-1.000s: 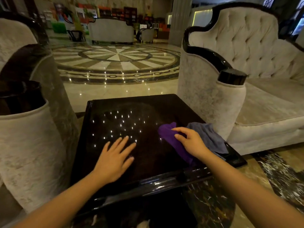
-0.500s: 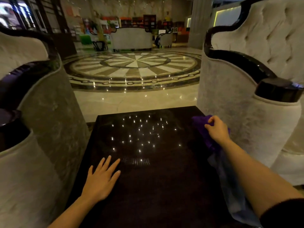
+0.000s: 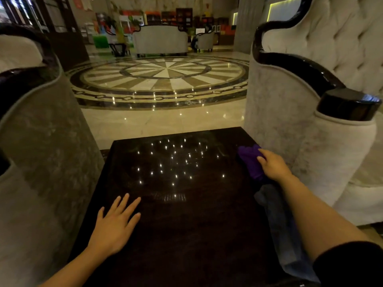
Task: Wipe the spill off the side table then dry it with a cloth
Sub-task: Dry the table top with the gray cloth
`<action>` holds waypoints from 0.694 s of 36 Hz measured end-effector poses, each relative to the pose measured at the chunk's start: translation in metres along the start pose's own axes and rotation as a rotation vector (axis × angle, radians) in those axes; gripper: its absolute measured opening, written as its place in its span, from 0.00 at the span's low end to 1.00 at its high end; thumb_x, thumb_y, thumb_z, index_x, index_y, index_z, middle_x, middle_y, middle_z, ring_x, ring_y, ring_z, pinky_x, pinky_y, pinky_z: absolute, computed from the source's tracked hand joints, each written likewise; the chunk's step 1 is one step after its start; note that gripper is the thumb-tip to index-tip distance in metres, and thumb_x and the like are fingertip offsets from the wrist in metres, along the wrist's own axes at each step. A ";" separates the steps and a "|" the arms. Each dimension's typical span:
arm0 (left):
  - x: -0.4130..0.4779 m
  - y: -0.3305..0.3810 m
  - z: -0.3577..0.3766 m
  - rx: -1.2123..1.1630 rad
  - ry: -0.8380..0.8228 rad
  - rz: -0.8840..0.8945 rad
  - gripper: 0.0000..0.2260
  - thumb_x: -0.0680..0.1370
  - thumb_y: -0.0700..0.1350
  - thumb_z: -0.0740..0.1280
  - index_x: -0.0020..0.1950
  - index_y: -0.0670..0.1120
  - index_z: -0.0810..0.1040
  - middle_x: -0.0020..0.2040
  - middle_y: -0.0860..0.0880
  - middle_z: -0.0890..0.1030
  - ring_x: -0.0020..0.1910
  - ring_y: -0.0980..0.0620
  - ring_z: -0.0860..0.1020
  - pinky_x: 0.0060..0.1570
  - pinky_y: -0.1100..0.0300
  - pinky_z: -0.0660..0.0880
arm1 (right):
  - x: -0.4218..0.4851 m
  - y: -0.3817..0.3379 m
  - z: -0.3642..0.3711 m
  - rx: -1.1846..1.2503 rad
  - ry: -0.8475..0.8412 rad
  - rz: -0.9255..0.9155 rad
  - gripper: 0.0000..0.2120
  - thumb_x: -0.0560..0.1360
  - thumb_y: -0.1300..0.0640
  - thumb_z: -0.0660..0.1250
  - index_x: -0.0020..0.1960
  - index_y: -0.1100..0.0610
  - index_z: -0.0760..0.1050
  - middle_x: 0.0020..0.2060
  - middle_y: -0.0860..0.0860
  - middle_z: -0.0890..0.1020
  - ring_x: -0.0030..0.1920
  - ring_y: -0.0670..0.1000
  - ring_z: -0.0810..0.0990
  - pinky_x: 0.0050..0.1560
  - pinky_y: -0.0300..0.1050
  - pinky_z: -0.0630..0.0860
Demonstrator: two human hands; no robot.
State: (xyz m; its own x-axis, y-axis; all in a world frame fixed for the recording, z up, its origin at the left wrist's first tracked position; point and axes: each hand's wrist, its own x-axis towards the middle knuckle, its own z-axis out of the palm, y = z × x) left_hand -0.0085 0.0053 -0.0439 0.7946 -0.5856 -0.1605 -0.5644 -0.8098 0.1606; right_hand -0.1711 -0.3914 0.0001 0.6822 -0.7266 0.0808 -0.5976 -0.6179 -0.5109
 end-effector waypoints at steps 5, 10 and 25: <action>-0.001 -0.001 0.002 -0.003 0.039 0.016 0.23 0.79 0.58 0.46 0.74 0.60 0.47 0.77 0.51 0.46 0.75 0.52 0.43 0.73 0.46 0.44 | -0.025 0.007 -0.020 0.004 0.117 -0.056 0.20 0.77 0.58 0.59 0.67 0.63 0.65 0.65 0.64 0.71 0.64 0.64 0.69 0.66 0.54 0.64; -0.001 -0.001 0.003 -0.011 0.052 0.027 0.23 0.79 0.58 0.47 0.74 0.59 0.48 0.77 0.50 0.48 0.76 0.51 0.45 0.73 0.45 0.45 | -0.061 0.019 -0.034 -0.012 0.146 -0.077 0.20 0.75 0.61 0.63 0.66 0.65 0.66 0.62 0.66 0.74 0.61 0.64 0.72 0.65 0.53 0.65; -0.003 0.000 0.002 0.009 0.034 0.044 0.23 0.80 0.57 0.45 0.74 0.57 0.47 0.77 0.48 0.46 0.76 0.49 0.44 0.72 0.44 0.45 | -0.136 0.022 -0.002 -0.179 -0.207 0.110 0.28 0.76 0.41 0.52 0.73 0.45 0.47 0.75 0.58 0.48 0.73 0.62 0.53 0.72 0.62 0.55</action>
State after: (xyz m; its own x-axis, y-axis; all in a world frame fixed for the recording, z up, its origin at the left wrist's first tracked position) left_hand -0.0115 0.0072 -0.0457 0.7761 -0.6189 -0.1205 -0.6005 -0.7838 0.1581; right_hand -0.2777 -0.3067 -0.0203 0.6696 -0.7269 -0.1522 -0.7249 -0.5952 -0.3468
